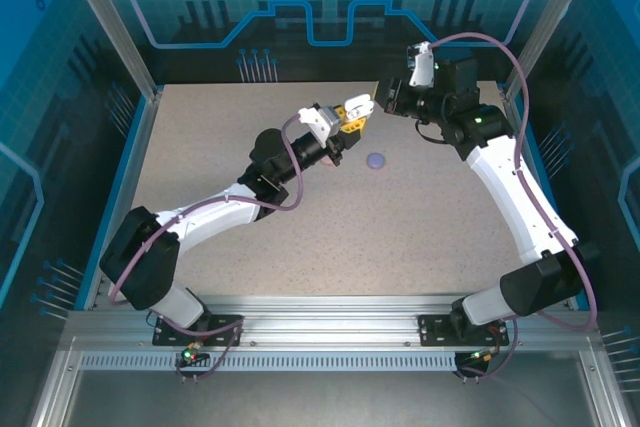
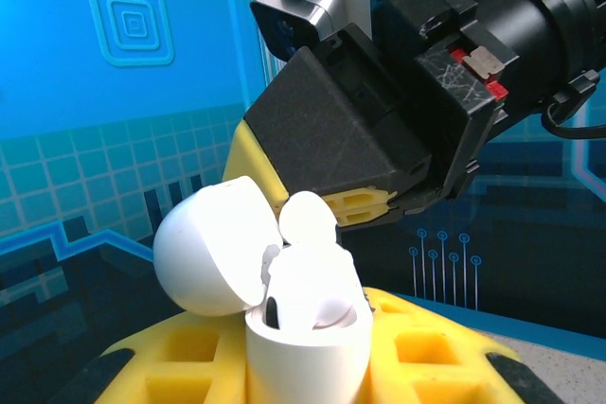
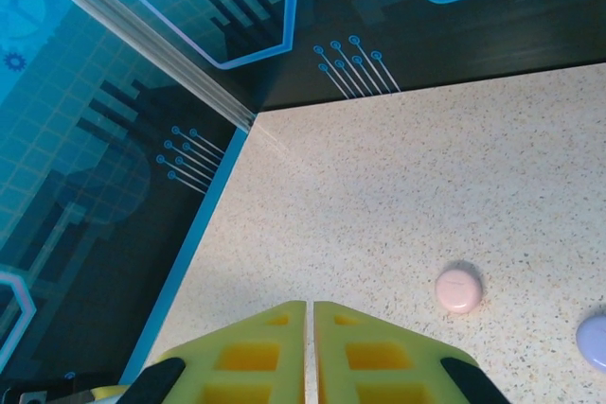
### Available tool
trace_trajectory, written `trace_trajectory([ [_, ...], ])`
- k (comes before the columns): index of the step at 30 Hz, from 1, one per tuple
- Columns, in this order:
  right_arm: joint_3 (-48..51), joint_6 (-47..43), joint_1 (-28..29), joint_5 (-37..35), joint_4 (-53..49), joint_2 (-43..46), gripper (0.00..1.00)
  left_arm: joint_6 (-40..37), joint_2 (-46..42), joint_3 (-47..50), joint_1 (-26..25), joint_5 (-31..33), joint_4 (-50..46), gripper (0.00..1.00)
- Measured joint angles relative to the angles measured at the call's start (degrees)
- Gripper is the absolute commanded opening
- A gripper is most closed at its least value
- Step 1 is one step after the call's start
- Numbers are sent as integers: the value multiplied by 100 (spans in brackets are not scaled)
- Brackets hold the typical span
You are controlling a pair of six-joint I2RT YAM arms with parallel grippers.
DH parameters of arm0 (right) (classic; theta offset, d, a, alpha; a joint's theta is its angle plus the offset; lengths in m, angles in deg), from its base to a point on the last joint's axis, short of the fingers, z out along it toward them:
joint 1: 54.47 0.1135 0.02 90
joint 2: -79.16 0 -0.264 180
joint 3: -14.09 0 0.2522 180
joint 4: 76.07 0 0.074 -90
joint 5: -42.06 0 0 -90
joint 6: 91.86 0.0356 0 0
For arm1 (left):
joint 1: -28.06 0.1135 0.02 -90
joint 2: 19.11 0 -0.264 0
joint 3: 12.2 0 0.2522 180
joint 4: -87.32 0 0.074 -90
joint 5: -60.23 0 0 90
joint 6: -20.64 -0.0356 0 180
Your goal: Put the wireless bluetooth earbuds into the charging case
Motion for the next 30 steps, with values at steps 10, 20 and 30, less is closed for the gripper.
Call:
trace_trajectory([
  [10,50,-111,138,-4,-232,431,11,20,7,0,0,2,0,0],
  [20,94,-151,168,-245,-380,546,10,24,4,0,0,2,-2,0],
  [30,109,-149,129,-435,-411,417,9,87,7,0,0,2,0,0],
])
